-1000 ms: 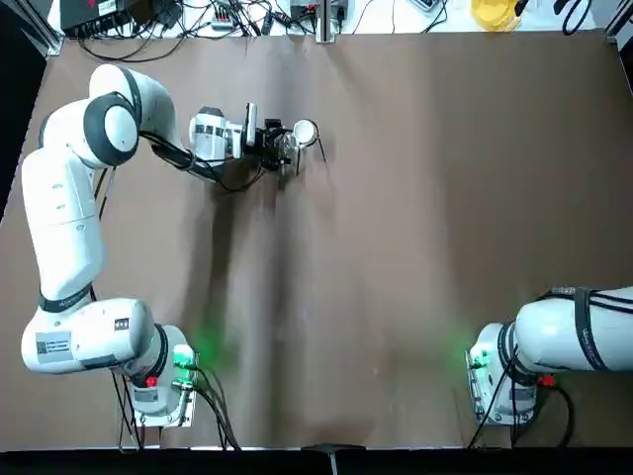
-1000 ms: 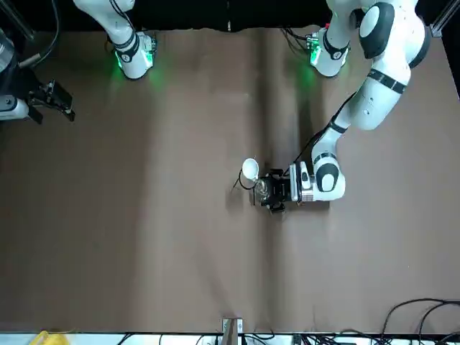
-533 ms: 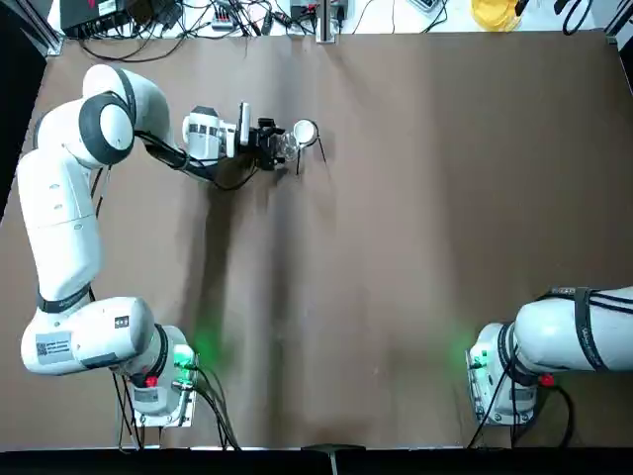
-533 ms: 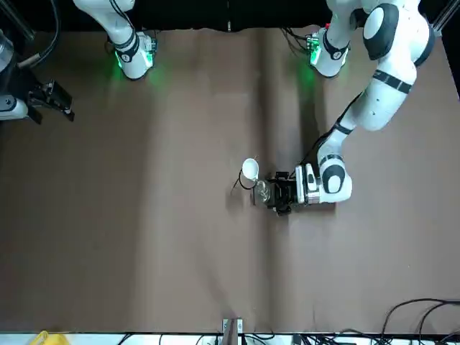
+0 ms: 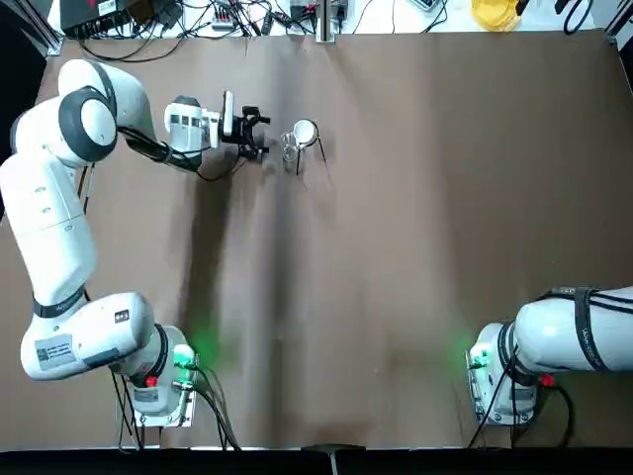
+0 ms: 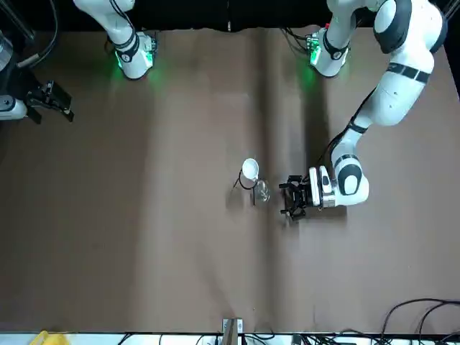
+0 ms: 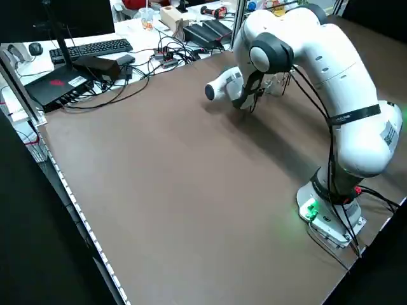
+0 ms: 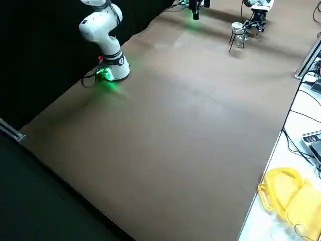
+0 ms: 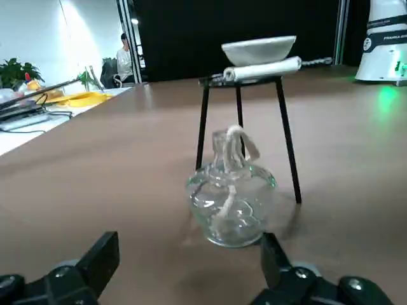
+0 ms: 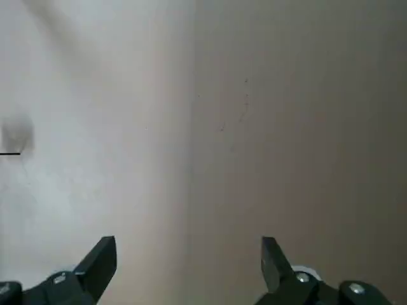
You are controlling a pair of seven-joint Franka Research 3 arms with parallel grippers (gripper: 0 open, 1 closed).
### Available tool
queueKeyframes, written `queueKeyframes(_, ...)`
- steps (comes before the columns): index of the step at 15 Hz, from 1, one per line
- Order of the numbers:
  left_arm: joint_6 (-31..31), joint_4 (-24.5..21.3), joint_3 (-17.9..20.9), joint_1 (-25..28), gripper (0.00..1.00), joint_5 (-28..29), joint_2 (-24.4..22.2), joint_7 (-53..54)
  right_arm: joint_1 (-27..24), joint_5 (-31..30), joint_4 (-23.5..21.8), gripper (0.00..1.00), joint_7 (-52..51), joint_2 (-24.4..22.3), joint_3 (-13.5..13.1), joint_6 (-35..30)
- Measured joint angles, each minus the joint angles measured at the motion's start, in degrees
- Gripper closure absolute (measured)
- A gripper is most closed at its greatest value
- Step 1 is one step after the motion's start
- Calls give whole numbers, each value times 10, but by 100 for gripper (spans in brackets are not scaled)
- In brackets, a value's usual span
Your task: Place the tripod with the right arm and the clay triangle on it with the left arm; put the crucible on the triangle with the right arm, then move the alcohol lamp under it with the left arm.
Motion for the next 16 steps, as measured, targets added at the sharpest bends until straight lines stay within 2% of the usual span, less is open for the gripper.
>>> queueKeyframes(3, -9, -4, 0, 8, 2, 8, -11, -8, 0, 0, 0, 0, 0, 0, 0, 0)
queueKeyframes(4, -11, -5, 0, 11, 7, 10, -12, -12, 0, 0, 0, 0, 0, 0, 0, 0)
queueKeyframes(6, -12, -6, 0, 13, 27, 11, -13, -17, 0, -1, 0, 0, 0, 0, 0, 0)
queueKeyframes(7, -12, -6, 0, 14, 33, 12, -13, -18, 0, -1, 0, 0, 0, 0, 0, 0)
queueKeyframes(11, -14, -9, -1, 11, 33, 12, -13, -22, -1, -2, 0, 0, 0, 0, -1, 0)
queueKeyframes(16, -15, -15, -2, -28, 33, 12, -8, -30, -1, -3, 0, 0, 0, 0, -2, 1)
